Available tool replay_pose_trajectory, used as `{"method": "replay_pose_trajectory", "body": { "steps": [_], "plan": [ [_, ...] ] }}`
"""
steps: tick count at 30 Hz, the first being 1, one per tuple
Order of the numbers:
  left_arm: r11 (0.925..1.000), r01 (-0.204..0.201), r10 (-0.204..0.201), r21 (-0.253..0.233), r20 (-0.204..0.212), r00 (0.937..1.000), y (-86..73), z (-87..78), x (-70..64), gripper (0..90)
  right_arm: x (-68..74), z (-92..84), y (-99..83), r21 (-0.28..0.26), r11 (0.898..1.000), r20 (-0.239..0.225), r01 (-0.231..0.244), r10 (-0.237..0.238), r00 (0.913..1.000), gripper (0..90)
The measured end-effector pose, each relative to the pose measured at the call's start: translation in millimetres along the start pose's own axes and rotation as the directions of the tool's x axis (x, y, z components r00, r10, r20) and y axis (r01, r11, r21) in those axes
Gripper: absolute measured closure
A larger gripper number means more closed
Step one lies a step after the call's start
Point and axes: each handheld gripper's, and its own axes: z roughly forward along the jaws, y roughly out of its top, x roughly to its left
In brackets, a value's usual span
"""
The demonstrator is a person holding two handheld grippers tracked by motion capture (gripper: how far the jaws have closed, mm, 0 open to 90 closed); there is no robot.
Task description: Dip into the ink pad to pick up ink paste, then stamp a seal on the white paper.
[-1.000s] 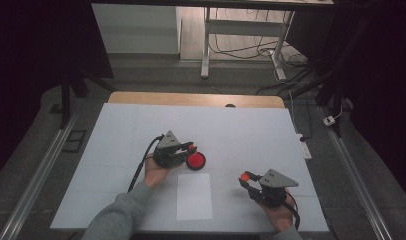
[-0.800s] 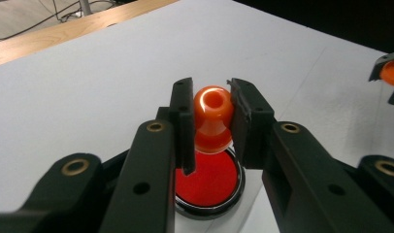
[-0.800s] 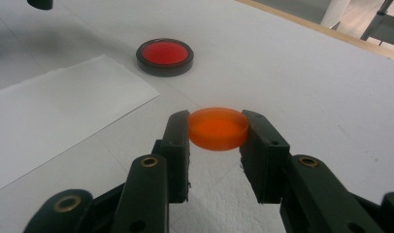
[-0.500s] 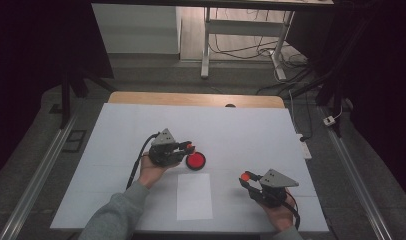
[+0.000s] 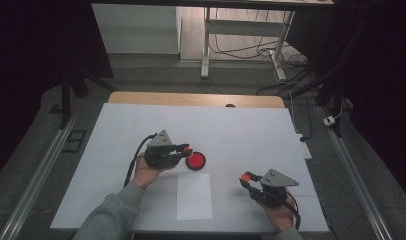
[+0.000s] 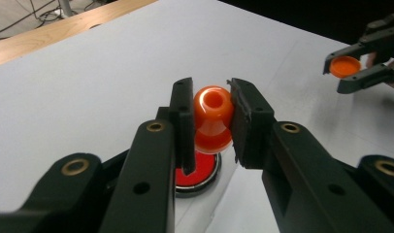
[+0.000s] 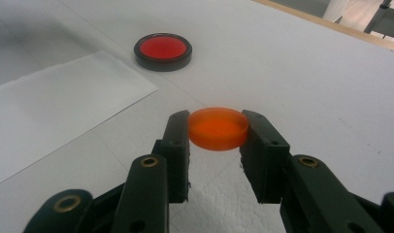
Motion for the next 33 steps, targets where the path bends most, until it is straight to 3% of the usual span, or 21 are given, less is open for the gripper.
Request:
{"method": "replay_pose_trajectory", "body": {
  "steps": [10, 22, 33],
  "plan": [
    [1.0000, -0.009, 0.009, 0.001, 0.035, 0.9994, 0.5, -6.5, -11.0, 72.6, 3.1, -1.4, -0.9, 0.003, 1.000, 0.001, 0.010, -0.010, 0.9999, 63.9],
    [0.9993, 0.033, -0.032, -0.017, 0.063, 0.9975, -3.0, -14.9, -9.6, 72.6, 4.3, -0.9, -0.5, -0.002, 1.000, -0.004, 0.015, -0.015, 0.9999, 63.9],
    [0.9993, 0.037, -0.036, -0.008, 0.081, 0.9960, -5.7, -15.6, -15.4, 72.6, 4.3, -1.0, -0.5, -0.003, 1.000, -0.003, 0.016, -0.016, 0.9999, 63.9]
  ]
}}
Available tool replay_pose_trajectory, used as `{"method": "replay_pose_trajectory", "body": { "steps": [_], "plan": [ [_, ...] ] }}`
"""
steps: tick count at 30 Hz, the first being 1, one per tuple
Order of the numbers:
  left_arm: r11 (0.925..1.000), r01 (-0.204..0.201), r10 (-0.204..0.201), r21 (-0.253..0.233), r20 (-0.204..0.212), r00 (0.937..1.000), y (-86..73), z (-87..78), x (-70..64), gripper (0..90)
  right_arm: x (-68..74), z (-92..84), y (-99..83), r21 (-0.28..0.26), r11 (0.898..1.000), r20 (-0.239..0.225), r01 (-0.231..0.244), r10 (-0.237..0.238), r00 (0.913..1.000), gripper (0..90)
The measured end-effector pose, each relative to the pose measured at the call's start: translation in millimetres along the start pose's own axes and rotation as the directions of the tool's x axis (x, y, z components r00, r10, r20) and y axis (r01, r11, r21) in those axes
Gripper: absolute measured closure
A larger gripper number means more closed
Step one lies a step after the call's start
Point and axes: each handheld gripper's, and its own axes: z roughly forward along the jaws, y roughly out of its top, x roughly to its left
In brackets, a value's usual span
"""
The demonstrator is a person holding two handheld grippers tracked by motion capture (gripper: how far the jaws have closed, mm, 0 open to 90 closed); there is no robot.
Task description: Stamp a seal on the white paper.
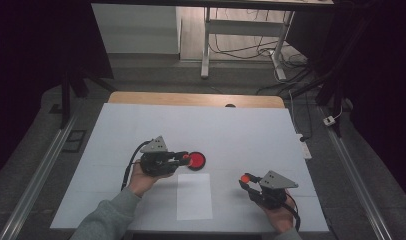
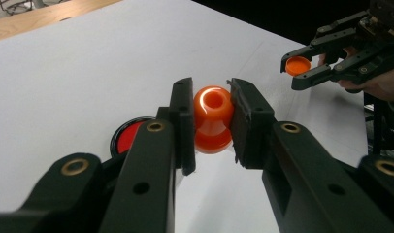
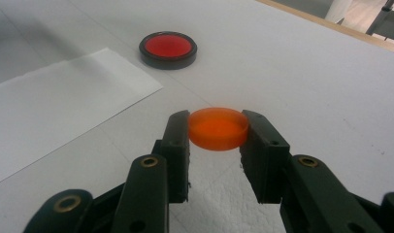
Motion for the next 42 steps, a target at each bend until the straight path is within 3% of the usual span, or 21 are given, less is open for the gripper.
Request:
{"method": "replay_pose_trajectory", "body": {
  "steps": [19, 42],
  "plan": [
    [0.9995, -0.019, 0.018, 0.027, 0.033, 0.9993, -7.6, -1.7, -20.5, 72.5, 0.2, 0.7, 0.0, 0.011, 1.000, -0.003, 0.004, -0.004, 1.0000, 63.9],
    [0.9938, -0.026, 0.019, 0.108, 0.060, 0.9980, -25.8, 19.2, -28.0, 72.4, 1.1, -0.1, -0.5, 0.008, 1.000, -0.005, 0.005, -0.005, 1.0000, 63.9]
  ]
}}
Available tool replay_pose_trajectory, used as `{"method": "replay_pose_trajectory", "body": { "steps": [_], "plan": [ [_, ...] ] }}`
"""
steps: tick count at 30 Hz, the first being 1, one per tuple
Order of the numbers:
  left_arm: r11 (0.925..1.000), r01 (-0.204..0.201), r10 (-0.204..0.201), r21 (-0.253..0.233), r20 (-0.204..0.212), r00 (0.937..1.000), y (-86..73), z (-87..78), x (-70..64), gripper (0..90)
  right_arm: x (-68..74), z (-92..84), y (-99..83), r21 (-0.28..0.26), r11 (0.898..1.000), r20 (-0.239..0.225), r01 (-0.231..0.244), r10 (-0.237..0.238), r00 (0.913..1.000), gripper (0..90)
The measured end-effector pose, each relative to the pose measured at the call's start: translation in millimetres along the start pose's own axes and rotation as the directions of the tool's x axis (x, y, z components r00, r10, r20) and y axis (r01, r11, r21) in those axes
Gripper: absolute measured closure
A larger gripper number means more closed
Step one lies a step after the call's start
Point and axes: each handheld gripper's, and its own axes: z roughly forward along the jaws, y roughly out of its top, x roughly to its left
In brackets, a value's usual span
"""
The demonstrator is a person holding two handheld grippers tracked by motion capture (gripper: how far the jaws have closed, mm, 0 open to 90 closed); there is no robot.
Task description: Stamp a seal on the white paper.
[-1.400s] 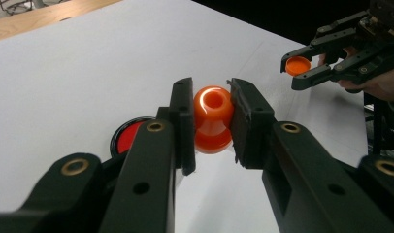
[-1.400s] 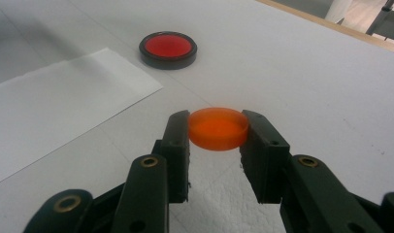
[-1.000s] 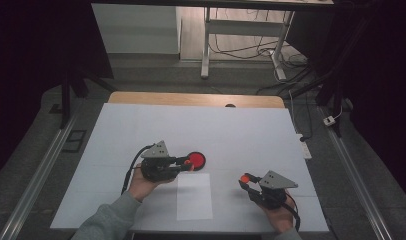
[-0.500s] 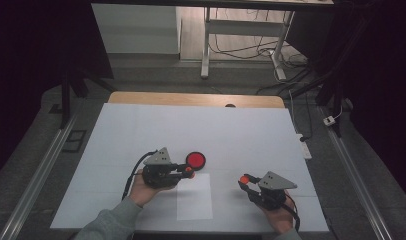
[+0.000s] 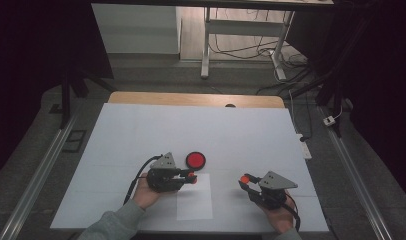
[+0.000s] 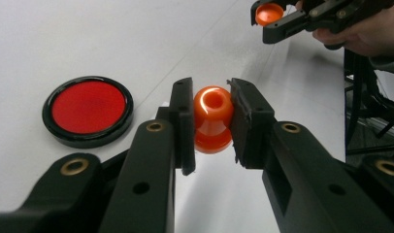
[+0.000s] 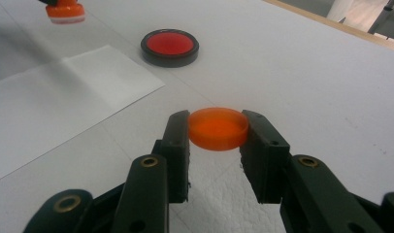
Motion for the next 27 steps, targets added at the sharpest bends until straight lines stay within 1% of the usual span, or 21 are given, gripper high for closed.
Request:
{"method": "replay_pose_trajectory", "body": {
  "steps": [6, 8, 9, 11, 12, 15, 20, 22, 27],
  "plan": [
    [0.9998, -0.005, 0.004, 0.021, 0.005, 1.0000, -3.5, 4.8, -1.7, 72.4, 0.4, 0.2, 0.0, 0.009, 1.000, 0.009, 0.004, -0.004, 0.9999, 63.9],
    [0.9996, -0.007, 0.007, 0.028, 0.007, 1.0000, -4.7, 6.8, -1.9, 72.4, 0.5, 0.7, -0.2, 0.004, 1.000, 0.002, 0.000, 0.000, 1.0000, 63.9],
    [0.9994, -0.007, 0.007, 0.033, 0.008, 0.9999, -5.2, 8.0, -2.1, 72.4, 0.7, 0.4, 0.0, 0.009, 1.000, 0.009, 0.003, -0.003, 1.0000, 63.9],
    [0.9991, -0.009, 0.009, 0.042, 0.008, 0.9999, -6.3, 10.0, -2.2, 72.4, 0.6, 0.3, 0.0, 0.009, 1.000, 0.009, 0.003, -0.003, 1.0000, 63.9],
    [0.9989, -0.012, 0.011, 0.045, 0.006, 0.9999, -6.7, 10.9, -2.4, 72.4, 0.4, 0.7, -0.2, 0.004, 1.000, 0.001, 0.000, 0.000, 1.0000, 63.9],
    [0.9985, -0.014, 0.014, 0.052, 0.003, 0.9999, -8.3, 13.0, -2.9, 72.4, 0.3, 1.0, -0.4, 0.004, 1.000, 0.001, 0.000, 0.000, 1.0000, 63.9],
    [0.9970, -0.014, 0.014, 0.076, 0.004, 0.9999, -12.4, 17.6, -2.1, 72.4, 0.3, 0.9, -0.4, 0.005, 1.000, 0.001, 0.000, 0.000, 1.0000, 63.9],
    [0.9961, -0.020, 0.020, 0.086, 0.003, 0.9998, -13.4, 18.8, -1.6, 72.4, 0.3, 0.9, -0.5, 0.005, 1.000, 0.001, 0.000, 0.000, 1.0000, 63.9],
    [0.9955, -0.020, 0.020, 0.092, 0.003, 0.9998, -14.8, 21.0, -2.0, 72.4, 0.5, 1.3, -0.6, 0.005, 1.000, 0.000, 0.002, -0.002, 1.0000, 63.9]
  ]
}}
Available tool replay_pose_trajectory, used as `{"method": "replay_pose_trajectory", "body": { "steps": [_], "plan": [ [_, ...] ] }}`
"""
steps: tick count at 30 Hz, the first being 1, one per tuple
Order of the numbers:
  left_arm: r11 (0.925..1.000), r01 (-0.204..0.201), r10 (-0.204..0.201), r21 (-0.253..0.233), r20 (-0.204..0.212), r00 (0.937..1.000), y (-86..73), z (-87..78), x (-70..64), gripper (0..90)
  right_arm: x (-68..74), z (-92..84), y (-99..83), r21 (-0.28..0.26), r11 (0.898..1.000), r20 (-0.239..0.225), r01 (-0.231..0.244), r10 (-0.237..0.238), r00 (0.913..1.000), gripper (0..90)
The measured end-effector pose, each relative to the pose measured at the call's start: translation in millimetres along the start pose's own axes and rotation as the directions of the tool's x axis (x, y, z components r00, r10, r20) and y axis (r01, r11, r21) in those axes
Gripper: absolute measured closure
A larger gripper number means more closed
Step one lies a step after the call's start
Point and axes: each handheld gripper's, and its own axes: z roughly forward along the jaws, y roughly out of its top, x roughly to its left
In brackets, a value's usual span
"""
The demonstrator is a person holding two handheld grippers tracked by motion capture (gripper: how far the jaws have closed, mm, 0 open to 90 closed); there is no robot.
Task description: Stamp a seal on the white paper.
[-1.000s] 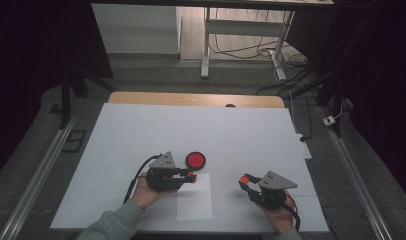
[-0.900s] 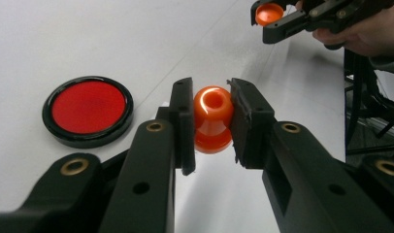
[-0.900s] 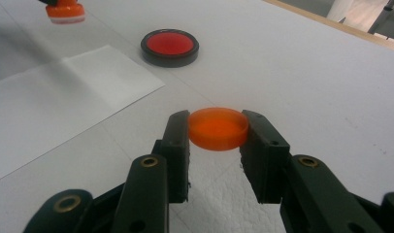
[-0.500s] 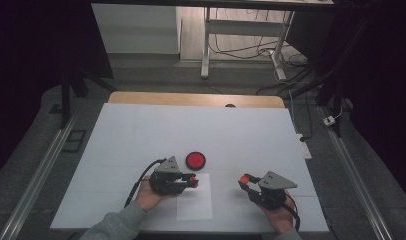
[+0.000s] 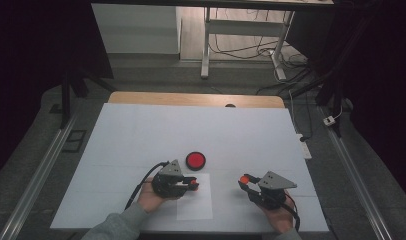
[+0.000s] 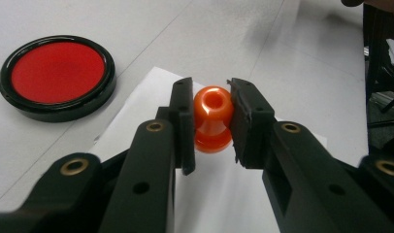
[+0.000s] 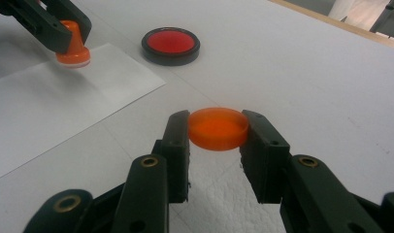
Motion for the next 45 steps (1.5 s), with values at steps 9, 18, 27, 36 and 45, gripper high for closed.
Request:
{"method": "replay_pose_trajectory", "body": {
  "steps": [9, 18, 27, 36, 45],
  "plan": [
    [0.9998, -0.003, 0.003, 0.021, -0.009, 1.0000, -3.4, 4.7, 0.5, 72.4, 0.0, 0.1, -0.2, 0.001, 1.000, 0.000, 0.000, 0.000, 1.0000, 63.9],
    [0.9993, -0.007, 0.007, 0.036, -0.010, 0.9999, -4.7, 7.3, -0.2, 72.4, 0.0, 0.2, -0.2, 0.002, 1.000, 0.000, 0.001, -0.001, 1.0000, 63.9],
    [0.9988, -0.010, 0.011, 0.047, -0.015, 0.9998, -5.6, 8.0, -0.5, 72.5, 0.0, 0.2, -0.3, 0.005, 1.000, -0.001, 0.002, -0.002, 1.0000, 63.9],
    [0.9978, -0.019, 0.020, 0.063, -0.025, 0.9995, -9.2, 11.4, -2.1, 72.5, 0.0, 0.2, -0.4, 0.004, 1.000, 0.000, 0.001, -0.001, 1.0000, 63.9],
    [0.9958, -0.078, 0.081, 0.049, -0.067, 0.9944, -15.2, 12.9, -9.4, 72.6, 0.7, 1.0, -0.2, 0.003, 1.000, -0.003, 0.003, -0.003, 1.0000, 63.9]
  ]
}}
